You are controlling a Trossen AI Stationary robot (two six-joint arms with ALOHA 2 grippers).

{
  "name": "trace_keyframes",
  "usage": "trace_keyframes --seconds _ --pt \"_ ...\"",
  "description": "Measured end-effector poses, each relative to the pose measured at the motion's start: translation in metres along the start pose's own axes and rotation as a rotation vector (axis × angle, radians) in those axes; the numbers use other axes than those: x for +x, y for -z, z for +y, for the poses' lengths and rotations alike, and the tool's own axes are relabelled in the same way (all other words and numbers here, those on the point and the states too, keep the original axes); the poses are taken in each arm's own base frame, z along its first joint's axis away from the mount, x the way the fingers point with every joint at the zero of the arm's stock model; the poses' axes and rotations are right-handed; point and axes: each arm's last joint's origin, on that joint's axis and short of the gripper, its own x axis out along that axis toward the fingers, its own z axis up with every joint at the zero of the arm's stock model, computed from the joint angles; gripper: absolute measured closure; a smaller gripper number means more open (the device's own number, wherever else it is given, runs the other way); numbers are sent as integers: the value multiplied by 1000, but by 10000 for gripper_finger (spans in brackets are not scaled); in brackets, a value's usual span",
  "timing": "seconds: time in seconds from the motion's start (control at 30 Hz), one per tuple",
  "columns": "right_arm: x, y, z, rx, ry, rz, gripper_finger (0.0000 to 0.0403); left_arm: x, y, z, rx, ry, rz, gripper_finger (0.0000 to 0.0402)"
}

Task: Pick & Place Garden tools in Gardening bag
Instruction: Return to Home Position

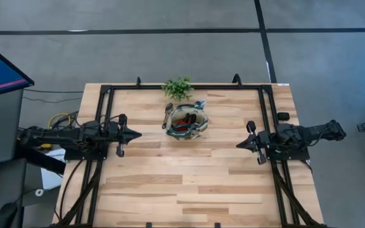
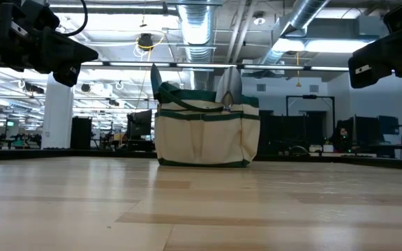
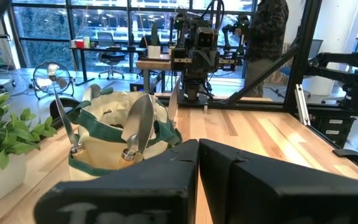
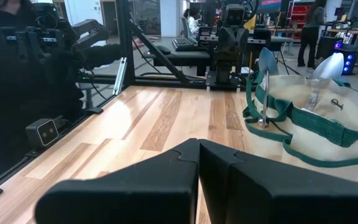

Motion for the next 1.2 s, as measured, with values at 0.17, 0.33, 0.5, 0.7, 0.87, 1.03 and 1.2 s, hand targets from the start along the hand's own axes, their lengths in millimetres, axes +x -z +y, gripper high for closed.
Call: trace_keyframes --seconds 0.17,0.33,0.5,0.7,0.87,1.03,1.2 --pt "0 0 0 0 0 0 403 0 0 0 0 0 -1 400" --pt "0 0 0 0 0 0 403 0 -1 0 0 -1 -6 400" --pt "0 0 0 0 0 1 403 0 -1 0 0 -4 -7 400" --pt "0 0 0 0 0 1 403 0 -1 0 -1 -4 -9 400" --pt "0 0 0 0 0 1 403 0 -1 0 -1 -3 -14 400" --pt "0 0 0 0 0 1 403 0 -1 0 -1 -3 -15 400" --pt "0 0 0 0 1 1 403 0 -2 0 -1 -3 -16 400"
